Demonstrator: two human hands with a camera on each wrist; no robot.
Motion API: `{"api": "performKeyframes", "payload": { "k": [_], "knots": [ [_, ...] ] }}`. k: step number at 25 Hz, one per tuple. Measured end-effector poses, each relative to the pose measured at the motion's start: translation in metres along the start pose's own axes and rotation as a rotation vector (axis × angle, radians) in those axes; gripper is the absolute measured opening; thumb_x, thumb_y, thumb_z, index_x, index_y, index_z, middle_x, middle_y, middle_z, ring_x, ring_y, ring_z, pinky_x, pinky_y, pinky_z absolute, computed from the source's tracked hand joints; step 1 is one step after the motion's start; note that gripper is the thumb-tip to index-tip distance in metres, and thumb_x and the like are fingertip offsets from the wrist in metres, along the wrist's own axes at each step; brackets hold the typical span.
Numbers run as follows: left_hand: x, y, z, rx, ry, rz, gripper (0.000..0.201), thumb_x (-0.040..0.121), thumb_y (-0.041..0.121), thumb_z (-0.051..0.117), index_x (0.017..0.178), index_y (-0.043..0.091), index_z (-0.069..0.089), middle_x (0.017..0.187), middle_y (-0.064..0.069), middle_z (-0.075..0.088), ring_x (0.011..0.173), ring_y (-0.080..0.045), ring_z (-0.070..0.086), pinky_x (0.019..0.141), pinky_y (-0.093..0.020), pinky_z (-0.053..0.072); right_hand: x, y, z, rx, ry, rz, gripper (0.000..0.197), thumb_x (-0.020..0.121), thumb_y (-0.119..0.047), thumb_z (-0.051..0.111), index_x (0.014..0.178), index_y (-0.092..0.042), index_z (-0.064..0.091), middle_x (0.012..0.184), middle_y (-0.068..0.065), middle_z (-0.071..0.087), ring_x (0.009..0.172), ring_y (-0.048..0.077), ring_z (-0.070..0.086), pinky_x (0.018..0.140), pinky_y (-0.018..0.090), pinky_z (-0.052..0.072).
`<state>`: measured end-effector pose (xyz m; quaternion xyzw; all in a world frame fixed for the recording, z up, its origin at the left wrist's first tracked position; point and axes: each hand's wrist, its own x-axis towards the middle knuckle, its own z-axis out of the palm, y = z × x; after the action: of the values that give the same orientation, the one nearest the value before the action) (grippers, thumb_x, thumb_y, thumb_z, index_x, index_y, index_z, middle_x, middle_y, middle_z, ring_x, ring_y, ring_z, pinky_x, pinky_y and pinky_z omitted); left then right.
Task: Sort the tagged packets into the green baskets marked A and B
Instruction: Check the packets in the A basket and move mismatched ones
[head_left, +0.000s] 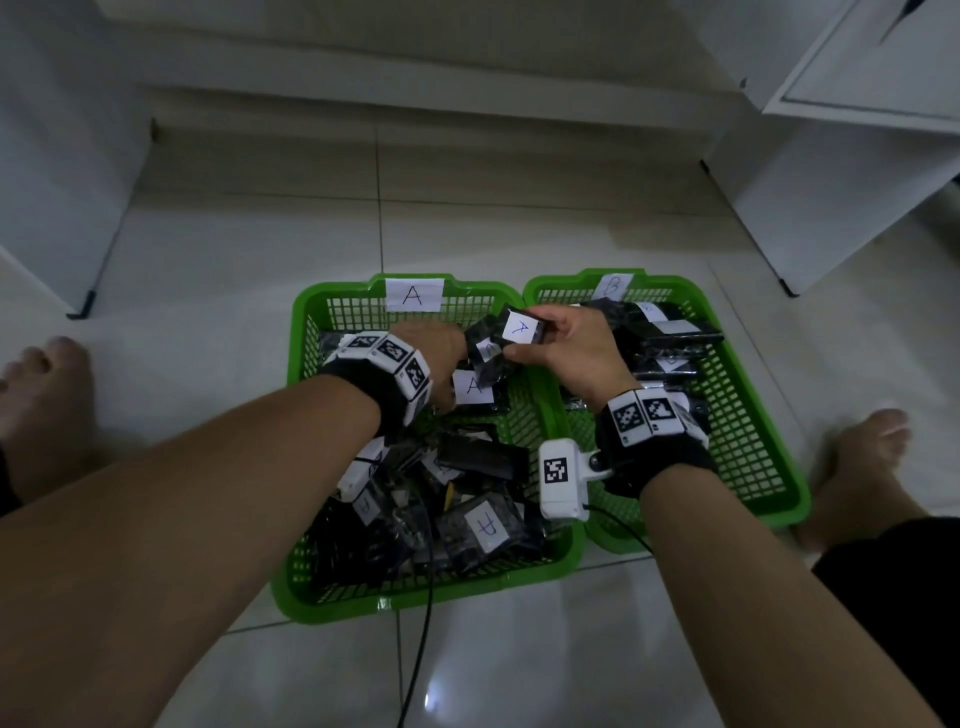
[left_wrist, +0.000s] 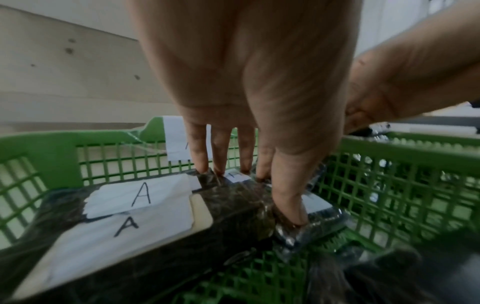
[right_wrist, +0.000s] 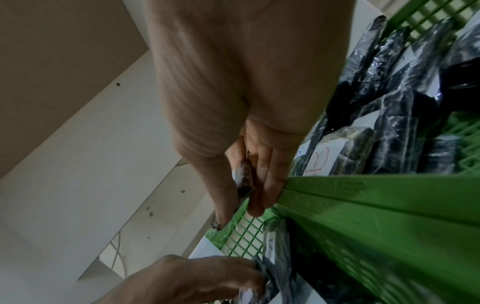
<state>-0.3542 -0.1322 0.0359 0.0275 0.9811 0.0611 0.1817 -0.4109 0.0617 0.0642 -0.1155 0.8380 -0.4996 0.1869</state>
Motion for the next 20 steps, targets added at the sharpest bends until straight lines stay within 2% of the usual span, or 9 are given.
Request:
{"api": "performKeyframes", "payload": {
  "k": [3, 6, 8, 10, 12, 14, 16, 18, 20],
  "knots": [
    [-0.003, -0.009, -0.002, -0.093, 0.051, 0.023, 0.066, 0.065, 0.052, 0.081, 0.121, 0.022, 0.061, 0.116, -0.002, 0.061, 0.103, -0.026, 0.062, 0.085, -0.04, 0.055, -0.001, -0.002, 0.0, 0.002, 0.037, 0.027, 0.047, 0.076, -0.001, 0.084, 0.12, -0.006, 0.069, 0.111, 0.007, 0.074, 0.095, 0.02, 0.074, 0.084, 0.032, 0.062],
    [-0.006, -0.012, 0.005, -0.081, 0.076, 0.045, 0.066, 0.07, 0.056, 0.074, 0.126, 0.024, 0.061, 0.126, -0.003, 0.06, 0.111, -0.027, 0.061, 0.092, -0.041, 0.053, -0.001, -0.009, 0.009, 0.081, 0.027, 0.114, 0.015, 0.083, 0.003, 0.077, 0.093, -0.004, 0.067, 0.104, 0.019, 0.072, 0.083, 0.033, 0.075, 0.073, 0.042, 0.064],
    [-0.005, -0.013, 0.011, -0.059, 0.07, 0.045, 0.068, 0.069, 0.059, 0.069, 0.126, 0.024, 0.062, 0.13, -0.002, 0.059, 0.112, -0.028, 0.062, 0.092, -0.042, 0.054, 0.003, -0.014, 0.021, -0.084, 0.01, 0.123, 0.01, 0.083, -0.004, 0.077, 0.077, -0.004, 0.069, 0.093, 0.018, 0.072, 0.079, 0.032, 0.074, 0.071, 0.046, 0.064],
    [-0.004, -0.016, 0.012, -0.055, 0.077, 0.035, 0.063, 0.071, 0.057, 0.067, 0.125, 0.025, 0.062, 0.131, -0.001, 0.058, 0.11, -0.028, 0.063, 0.087, -0.039, 0.055, 0.006, -0.017, 0.032, -0.376, -0.061, 0.09, 0.014, 0.083, -0.013, 0.071, 0.079, 0.0, 0.073, 0.084, 0.017, 0.072, 0.078, 0.029, 0.071, 0.068, 0.043, 0.062],
    [-0.007, -0.015, 0.013, -0.034, 0.101, 0.035, 0.056, 0.076, 0.046, 0.07, 0.127, 0.025, 0.061, 0.134, 0.0, 0.057, 0.111, -0.028, 0.063, 0.085, -0.038, 0.055, 0.008, -0.021, 0.041, -0.46, -0.121, 0.115, 0.019, 0.083, -0.011, 0.066, 0.088, 0.006, 0.071, 0.089, 0.019, 0.071, 0.08, 0.031, 0.071, 0.071, 0.046, 0.062],
    [-0.007, -0.013, 0.015, -0.051, 0.132, 0.044, 0.054, 0.077, 0.038, 0.071, 0.129, 0.025, 0.06, 0.133, 0.001, 0.058, 0.11, -0.027, 0.063, 0.086, -0.037, 0.056, 0.011, -0.028, 0.036, -0.333, -0.13, 0.188, 0.019, 0.081, -0.01, 0.066, 0.088, 0.007, 0.068, 0.094, 0.022, 0.07, 0.083, 0.036, 0.072, 0.072, 0.053, 0.062],
    [-0.006, -0.013, 0.015, -0.12, 0.135, 0.023, 0.053, 0.074, 0.038, 0.07, 0.125, 0.025, 0.061, 0.124, 0.001, 0.063, 0.106, -0.026, 0.065, 0.085, -0.038, 0.057, 0.012, -0.038, 0.021, -0.085, -0.054, 0.236, 0.01, 0.086, -0.004, 0.067, 0.086, 0.006, 0.065, 0.098, 0.025, 0.07, 0.084, 0.037, 0.074, 0.07, 0.048, 0.064],
    [-0.005, -0.016, 0.015, -0.202, 0.143, -0.02, 0.048, 0.074, 0.041, 0.068, 0.119, 0.025, 0.062, 0.117, 0.003, 0.065, 0.101, -0.024, 0.065, 0.084, -0.038, 0.058, 0.008, -0.048, 0.003, 0.133, 0.039, 0.297, 0.007, 0.092, 0.001, 0.064, 0.093, 0.008, 0.063, 0.097, 0.024, 0.069, 0.084, 0.037, 0.075, 0.067, 0.04, 0.065],
    [-0.005, -0.016, 0.015, -0.24, 0.195, -0.033, 0.035, 0.078, 0.038, 0.068, 0.111, 0.026, 0.065, 0.114, 0.004, 0.066, 0.097, -0.02, 0.064, 0.084, -0.037, 0.058, 0.001, -0.052, -0.013, 0.236, 0.076, 0.307, 0.007, 0.092, 0.003, 0.064, 0.095, 0.008, 0.061, 0.096, 0.024, 0.069, 0.082, 0.037, 0.074, 0.069, 0.042, 0.065]
  ]
}}
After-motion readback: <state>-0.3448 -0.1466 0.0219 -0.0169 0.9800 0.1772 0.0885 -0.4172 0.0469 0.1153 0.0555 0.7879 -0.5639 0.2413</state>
